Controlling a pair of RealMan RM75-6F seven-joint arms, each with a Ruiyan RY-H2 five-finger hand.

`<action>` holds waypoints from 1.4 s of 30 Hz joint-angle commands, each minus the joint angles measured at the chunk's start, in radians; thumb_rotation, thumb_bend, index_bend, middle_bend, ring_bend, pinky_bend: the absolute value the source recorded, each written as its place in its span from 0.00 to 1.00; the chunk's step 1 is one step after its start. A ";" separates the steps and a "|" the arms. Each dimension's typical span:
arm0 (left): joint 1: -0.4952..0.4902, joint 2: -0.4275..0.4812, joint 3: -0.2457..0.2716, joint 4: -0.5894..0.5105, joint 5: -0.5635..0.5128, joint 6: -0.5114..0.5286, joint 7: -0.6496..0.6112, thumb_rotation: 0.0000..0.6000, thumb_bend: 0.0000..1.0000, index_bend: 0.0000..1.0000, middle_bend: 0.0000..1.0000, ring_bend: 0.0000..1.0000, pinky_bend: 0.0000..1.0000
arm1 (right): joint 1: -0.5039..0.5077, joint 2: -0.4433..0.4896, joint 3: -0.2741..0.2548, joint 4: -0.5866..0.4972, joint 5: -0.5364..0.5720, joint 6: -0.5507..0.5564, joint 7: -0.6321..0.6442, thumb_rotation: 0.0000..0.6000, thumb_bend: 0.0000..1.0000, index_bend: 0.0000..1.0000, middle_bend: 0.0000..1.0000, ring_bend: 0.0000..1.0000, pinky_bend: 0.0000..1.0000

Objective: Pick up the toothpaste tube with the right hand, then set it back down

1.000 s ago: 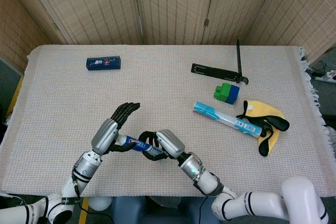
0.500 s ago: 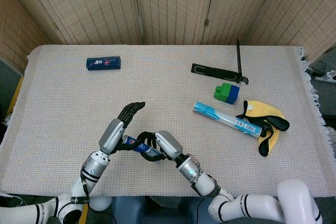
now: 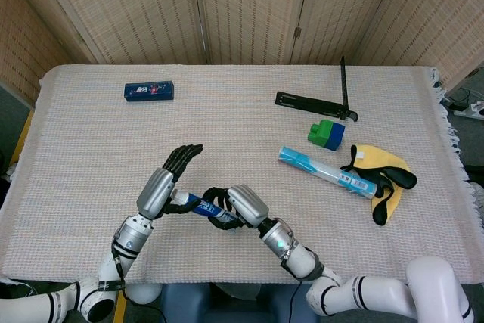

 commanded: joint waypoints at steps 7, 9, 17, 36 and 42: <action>0.041 0.098 0.021 0.046 -0.042 -0.012 0.096 0.14 0.18 0.04 0.09 0.02 0.00 | 0.042 0.157 -0.021 -0.031 0.185 -0.164 -0.440 1.00 0.61 0.68 0.59 0.69 0.57; 0.051 0.111 0.026 0.040 -0.048 -0.008 0.114 0.14 0.18 0.04 0.09 0.03 0.00 | 0.048 0.156 -0.025 -0.028 0.211 -0.176 -0.483 1.00 0.61 0.62 0.55 0.66 0.54; 0.084 0.168 0.043 0.020 -0.068 -0.003 0.188 0.15 0.18 0.05 0.09 0.04 0.00 | 0.061 0.179 -0.031 -0.072 0.335 -0.215 -0.600 1.00 0.61 0.07 0.19 0.33 0.27; 0.218 0.328 0.057 0.066 -0.129 0.099 0.281 1.00 0.23 0.14 0.12 0.11 0.03 | -0.333 0.658 -0.153 -0.399 0.064 0.379 -0.577 1.00 0.61 0.32 0.31 0.35 0.24; 0.285 0.362 0.082 0.041 -0.147 0.146 0.326 1.00 0.23 0.16 0.14 0.12 0.04 | -0.485 0.752 -0.222 -0.352 -0.004 0.516 -0.469 1.00 0.61 0.32 0.30 0.33 0.24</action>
